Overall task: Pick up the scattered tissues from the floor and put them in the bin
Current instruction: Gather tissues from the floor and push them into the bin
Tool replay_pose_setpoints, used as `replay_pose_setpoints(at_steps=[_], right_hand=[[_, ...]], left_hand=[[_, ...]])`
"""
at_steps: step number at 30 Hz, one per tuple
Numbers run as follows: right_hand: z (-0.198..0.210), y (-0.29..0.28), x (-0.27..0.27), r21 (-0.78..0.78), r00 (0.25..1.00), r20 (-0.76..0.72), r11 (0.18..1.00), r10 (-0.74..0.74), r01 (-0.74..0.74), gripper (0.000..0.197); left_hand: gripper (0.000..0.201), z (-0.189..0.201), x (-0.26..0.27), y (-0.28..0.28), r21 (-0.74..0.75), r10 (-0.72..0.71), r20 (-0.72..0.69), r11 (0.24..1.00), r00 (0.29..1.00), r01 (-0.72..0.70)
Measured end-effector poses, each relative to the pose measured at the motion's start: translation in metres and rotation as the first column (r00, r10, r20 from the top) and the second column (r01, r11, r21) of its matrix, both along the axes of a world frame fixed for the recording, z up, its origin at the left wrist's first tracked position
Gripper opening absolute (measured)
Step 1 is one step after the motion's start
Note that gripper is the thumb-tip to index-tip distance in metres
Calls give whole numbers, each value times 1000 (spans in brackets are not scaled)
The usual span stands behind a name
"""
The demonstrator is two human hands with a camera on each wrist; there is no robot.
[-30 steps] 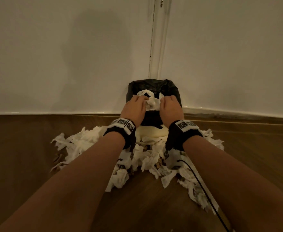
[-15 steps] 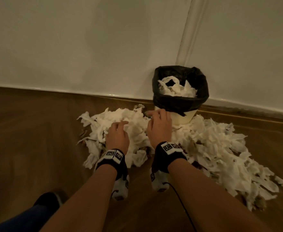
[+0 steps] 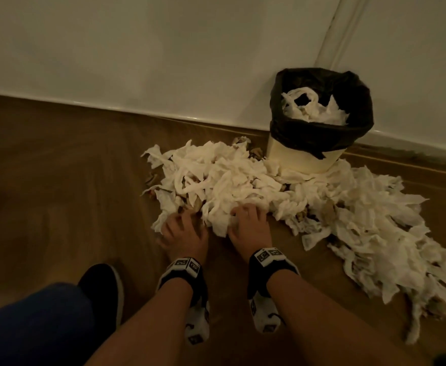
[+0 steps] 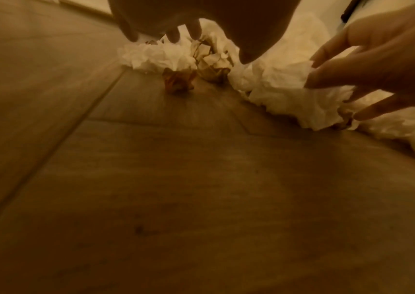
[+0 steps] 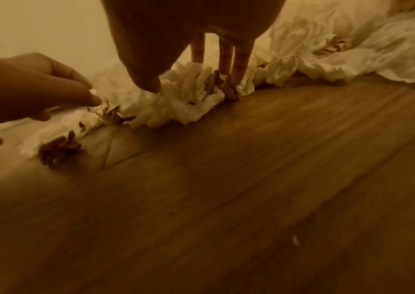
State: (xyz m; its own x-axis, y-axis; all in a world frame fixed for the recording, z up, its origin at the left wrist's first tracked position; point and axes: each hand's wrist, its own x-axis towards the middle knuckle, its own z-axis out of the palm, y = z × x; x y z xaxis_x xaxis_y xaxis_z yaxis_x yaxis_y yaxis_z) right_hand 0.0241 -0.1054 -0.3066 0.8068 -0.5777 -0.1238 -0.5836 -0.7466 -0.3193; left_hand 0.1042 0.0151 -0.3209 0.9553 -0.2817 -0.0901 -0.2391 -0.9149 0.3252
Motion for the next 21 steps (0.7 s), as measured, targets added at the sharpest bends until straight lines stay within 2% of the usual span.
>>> replay_pose_setpoints(at_steps=[6, 12, 15, 17, 21], right_hand=[[-8, -2, -4, 33, 996, -90, 999, 0, 3, 51], [-11, -7, 0, 54, 994, -106, 998, -18, 24, 47], [-15, -9, 1, 45, 994, -108, 998, -30, 35, 41], [-18, -11, 0, 48, 994, -104, 998, -34, 39, 37], [-22, -18, 0, 126, 993, -96, 989, -63, 75, 34]], left_hand=[[51, -16, -10, 19, 32, 203, -84, 979, 976, -201], [38, -19, -4, 31, 115, 135, -177, 987, 975, -116], [37, -17, 2, 33, 117, 90, -157, 991, 984, -72], [36, -15, 3, 33, 99, 75, -131, 993, 989, -62], [31, -10, 3, 30, -36, 100, -118, 994, 988, -105]])
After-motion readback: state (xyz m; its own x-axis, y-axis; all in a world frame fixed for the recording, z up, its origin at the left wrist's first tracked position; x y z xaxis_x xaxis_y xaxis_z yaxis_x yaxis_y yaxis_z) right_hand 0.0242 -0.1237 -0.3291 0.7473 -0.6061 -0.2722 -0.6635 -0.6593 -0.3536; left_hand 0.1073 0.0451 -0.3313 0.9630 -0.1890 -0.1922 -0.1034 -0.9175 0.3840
